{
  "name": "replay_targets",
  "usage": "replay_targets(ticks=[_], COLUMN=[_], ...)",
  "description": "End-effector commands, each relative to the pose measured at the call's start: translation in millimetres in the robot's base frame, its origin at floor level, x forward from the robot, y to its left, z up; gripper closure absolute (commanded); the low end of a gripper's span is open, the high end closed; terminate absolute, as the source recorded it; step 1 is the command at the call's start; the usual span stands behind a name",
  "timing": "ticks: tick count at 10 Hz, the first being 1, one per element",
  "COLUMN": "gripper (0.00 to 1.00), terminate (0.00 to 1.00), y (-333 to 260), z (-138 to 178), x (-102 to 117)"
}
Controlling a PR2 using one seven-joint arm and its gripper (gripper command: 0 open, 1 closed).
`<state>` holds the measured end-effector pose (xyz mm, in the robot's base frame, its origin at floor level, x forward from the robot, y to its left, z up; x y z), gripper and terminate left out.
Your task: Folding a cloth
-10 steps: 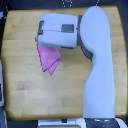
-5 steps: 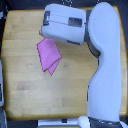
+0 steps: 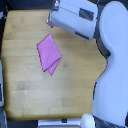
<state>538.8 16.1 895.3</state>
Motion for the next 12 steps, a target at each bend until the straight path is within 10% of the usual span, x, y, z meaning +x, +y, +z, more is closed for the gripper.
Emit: replay_targets(ticks=[1, 12], gripper=[0.00, 0.00], terminate=[0.00, 0.00], y=[-95.7, -271.3], z=[19.1, 35.4], x=[21.6, 10.9])
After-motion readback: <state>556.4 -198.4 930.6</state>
